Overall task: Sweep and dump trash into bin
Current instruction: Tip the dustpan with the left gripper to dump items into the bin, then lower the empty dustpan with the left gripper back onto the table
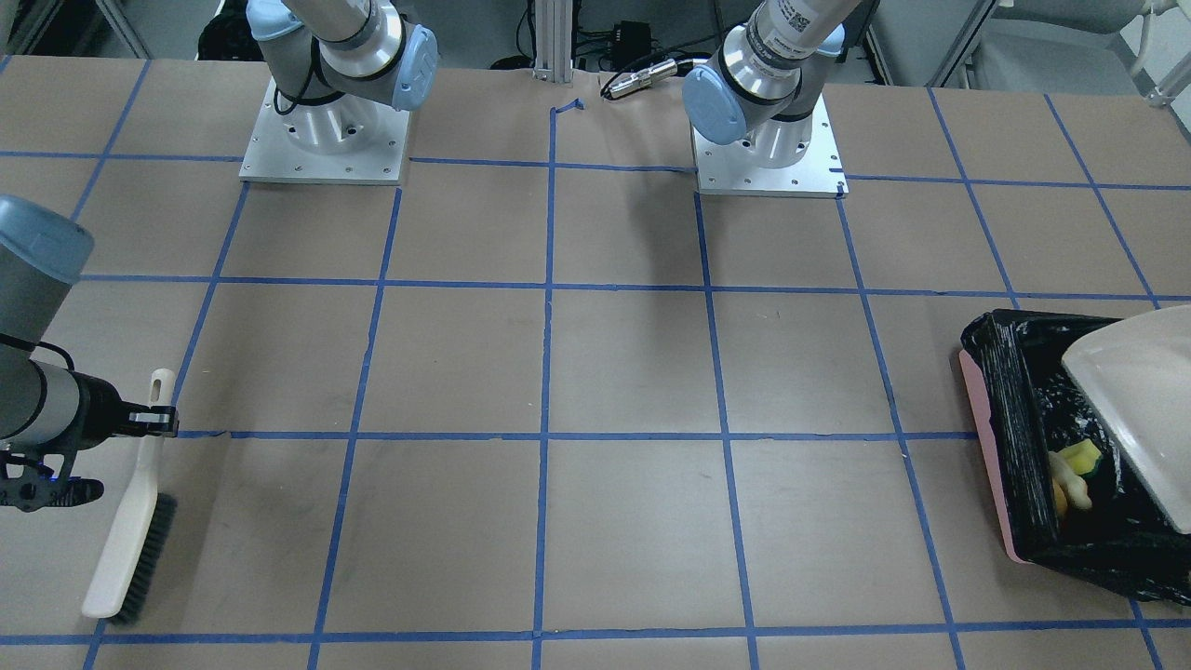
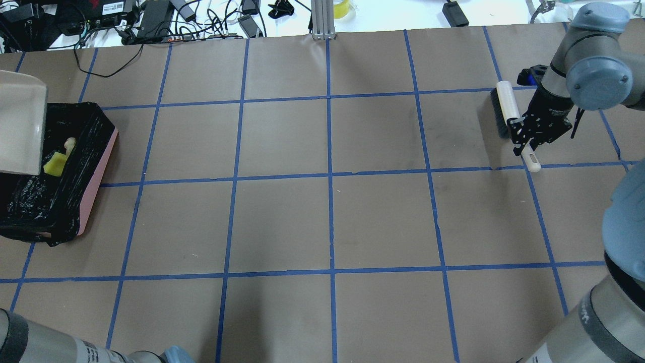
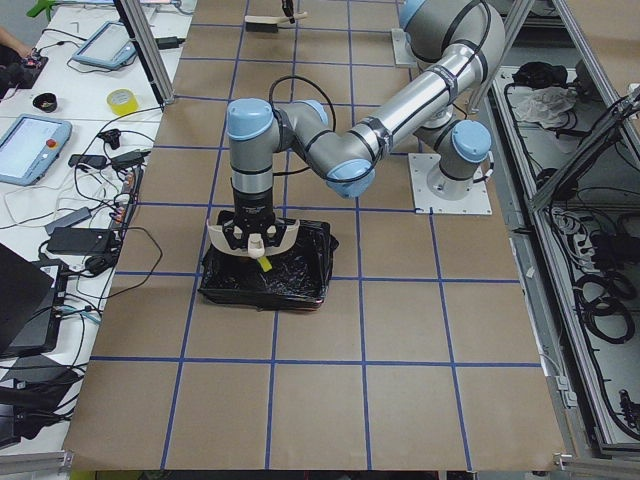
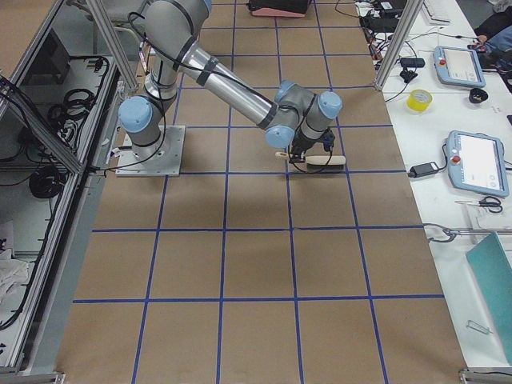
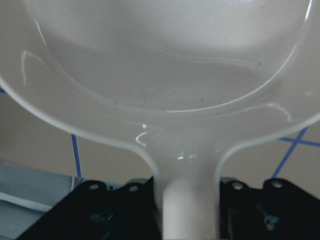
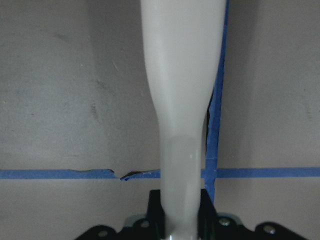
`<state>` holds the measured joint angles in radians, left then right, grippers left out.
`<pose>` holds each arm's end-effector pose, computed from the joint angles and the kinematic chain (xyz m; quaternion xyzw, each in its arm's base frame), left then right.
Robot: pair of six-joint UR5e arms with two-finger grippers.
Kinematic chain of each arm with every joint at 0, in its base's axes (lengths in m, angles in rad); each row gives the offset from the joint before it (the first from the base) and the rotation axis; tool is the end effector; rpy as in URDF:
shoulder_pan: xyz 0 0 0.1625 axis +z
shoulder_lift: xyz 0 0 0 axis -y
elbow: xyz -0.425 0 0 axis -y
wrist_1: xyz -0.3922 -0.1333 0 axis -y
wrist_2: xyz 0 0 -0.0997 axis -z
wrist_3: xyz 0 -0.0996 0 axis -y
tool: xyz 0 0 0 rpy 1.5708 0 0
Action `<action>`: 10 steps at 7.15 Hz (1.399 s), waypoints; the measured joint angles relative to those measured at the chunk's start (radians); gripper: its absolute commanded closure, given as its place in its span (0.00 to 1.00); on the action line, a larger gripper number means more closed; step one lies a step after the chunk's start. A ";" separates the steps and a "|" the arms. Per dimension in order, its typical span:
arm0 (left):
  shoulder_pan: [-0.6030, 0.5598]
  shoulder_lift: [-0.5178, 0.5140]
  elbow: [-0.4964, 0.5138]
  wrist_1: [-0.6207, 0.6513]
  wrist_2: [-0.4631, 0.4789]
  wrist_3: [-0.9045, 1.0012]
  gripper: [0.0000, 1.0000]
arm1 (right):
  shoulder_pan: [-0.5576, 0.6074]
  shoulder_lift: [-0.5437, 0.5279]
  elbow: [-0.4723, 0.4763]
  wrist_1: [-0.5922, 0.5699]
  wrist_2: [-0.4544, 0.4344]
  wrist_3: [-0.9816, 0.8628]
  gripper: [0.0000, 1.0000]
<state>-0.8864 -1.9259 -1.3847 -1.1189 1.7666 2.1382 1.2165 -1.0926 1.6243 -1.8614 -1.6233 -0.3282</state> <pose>0.3273 -0.5814 0.4290 0.6445 0.7454 0.0733 0.1539 -0.0904 -0.6135 0.2206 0.0098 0.9924 0.1220 0.0157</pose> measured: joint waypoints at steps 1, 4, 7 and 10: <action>-0.048 -0.005 0.001 -0.010 -0.060 -0.017 1.00 | 0.000 0.000 0.000 -0.008 0.002 0.000 0.01; -0.282 -0.040 0.003 -0.011 -0.147 -0.280 1.00 | 0.000 -0.003 -0.002 -0.023 -0.002 -0.003 0.00; -0.410 -0.160 -0.018 -0.010 -0.226 -0.436 1.00 | 0.000 -0.028 -0.012 -0.012 -0.010 -0.003 0.00; -0.498 -0.217 -0.060 0.017 -0.253 -0.401 1.00 | 0.006 -0.153 -0.025 -0.009 -0.008 -0.006 0.00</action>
<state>-1.3844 -2.1424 -1.4449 -1.1023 1.5132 1.7368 1.2225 -1.2458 1.5993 -1.8706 -1.6308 -0.3338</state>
